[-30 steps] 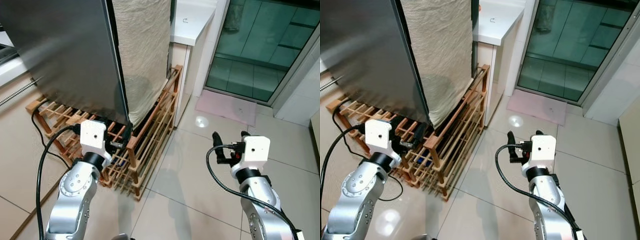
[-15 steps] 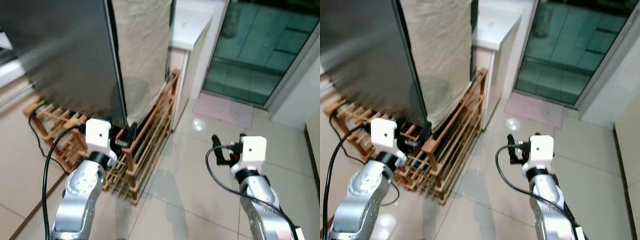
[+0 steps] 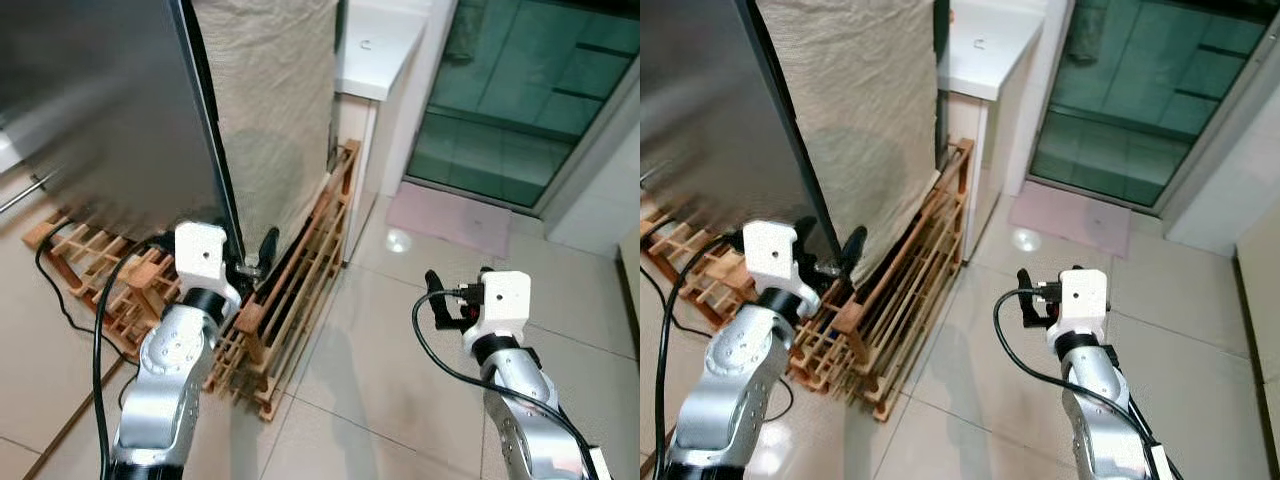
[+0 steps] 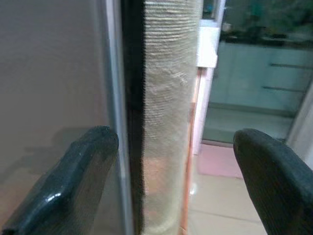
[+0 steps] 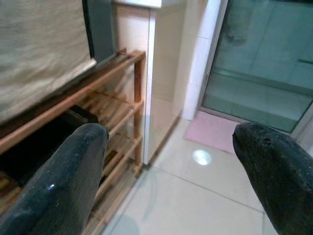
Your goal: Restocking fridge
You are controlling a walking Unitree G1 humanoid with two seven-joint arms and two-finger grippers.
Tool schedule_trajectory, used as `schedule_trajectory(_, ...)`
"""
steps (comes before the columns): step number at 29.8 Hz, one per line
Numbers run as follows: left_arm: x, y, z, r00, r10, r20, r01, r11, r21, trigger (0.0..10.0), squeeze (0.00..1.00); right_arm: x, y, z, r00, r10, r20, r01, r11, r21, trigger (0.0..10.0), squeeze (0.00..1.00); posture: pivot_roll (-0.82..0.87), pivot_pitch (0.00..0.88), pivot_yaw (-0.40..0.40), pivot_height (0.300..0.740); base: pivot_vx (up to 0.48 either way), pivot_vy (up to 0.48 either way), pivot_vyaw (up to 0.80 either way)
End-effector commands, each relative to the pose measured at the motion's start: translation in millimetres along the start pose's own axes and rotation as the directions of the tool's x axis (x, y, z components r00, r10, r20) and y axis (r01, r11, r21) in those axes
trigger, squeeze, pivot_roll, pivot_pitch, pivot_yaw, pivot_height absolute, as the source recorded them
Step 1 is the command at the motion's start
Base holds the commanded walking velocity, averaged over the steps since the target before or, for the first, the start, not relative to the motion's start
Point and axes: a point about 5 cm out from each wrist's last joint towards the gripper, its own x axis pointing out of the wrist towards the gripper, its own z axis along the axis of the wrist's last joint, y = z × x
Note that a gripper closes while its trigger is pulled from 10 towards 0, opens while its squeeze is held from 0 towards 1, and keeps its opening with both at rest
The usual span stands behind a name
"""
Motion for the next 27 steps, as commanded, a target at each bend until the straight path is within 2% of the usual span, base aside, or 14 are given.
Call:
schedule_trajectory(1,2.1,-5.8,1,1.000,-0.004,-0.001,0.004,1.000,-0.001,10.0,0.00,-3.6,-10.2,-6,0.999,-0.028,-0.019,0.028,0.999,-0.024,10.0,0.00,0.02,0.000,-0.015,0.731,0.000,0.000,0.00)
schedule_trajectory(6,2.9,-3.9,2,1.000,0.023,-0.002,-0.023,1.000,0.008,10.0,0.00,-3.7,-11.8,-9,0.999,-0.025,-0.030,0.024,0.999,-0.031,10.0,0.00,0.02,0.000,-0.017,0.731,0.000,0.000,0.00)
schedule_trajectory(9,4.6,-2.4,1,0.999,0.044,-0.013,-0.044,0.998,0.043,10.0,0.00,-3.2,-11.9,-9,0.999,-0.023,-0.030,0.022,0.999,-0.030,10.0,0.00,0.03,0.000,-0.017,0.731,0.000,0.000,0.00)
schedule_trajectory(15,5.1,-1.5,0,0.999,0.042,-0.015,-0.041,0.998,0.051,10.0,0.00,-1.7,-11.3,-9,1.000,-0.021,-0.021,0.020,0.999,-0.027,10.0,0.00,0.03,0.000,-0.016,0.731,0.000,0.000,0.00)
schedule_trajectory(19,17.3,-4.7,3,1.000,0.015,-0.025,-0.013,0.997,0.080,10.0,0.00,3.4,-9.8,-4,1.000,-0.018,-0.002,0.018,0.999,-0.027,10.0,0.00,0.02,0.000,-0.014,0.731,0.000,0.000,0.00)
schedule_trajectory(20,27.1,-6.7,9,1.000,0.008,-0.014,-0.007,0.997,0.073,10.0,0.00,5.5,-9.1,-2,1.000,-0.017,0.003,0.017,1.000,-0.026,10.0,0.00,0.02,0.000,-0.011,0.731,0.000,0.000,0.00)
schedule_trajectory(25,48.5,-24.1,19,0.997,-0.073,-0.007,0.073,0.991,0.114,10.0,0.00,6.4,-7.8,0,1.000,-0.010,0.013,0.010,1.000,-0.026,10.0,0.00,0.02,0.000,-0.014,0.731,0.000,0.000,0.00)
schedule_trajectory(27,52.0,-27.5,21,0.996,-0.085,-0.005,0.086,0.989,0.117,10.0,0.00,5.8,-7.5,0,1.000,-0.010,0.013,0.011,1.000,-0.026,10.0,0.00,0.01,0.000,-0.010,0.731,0.000,0.000,0.00)
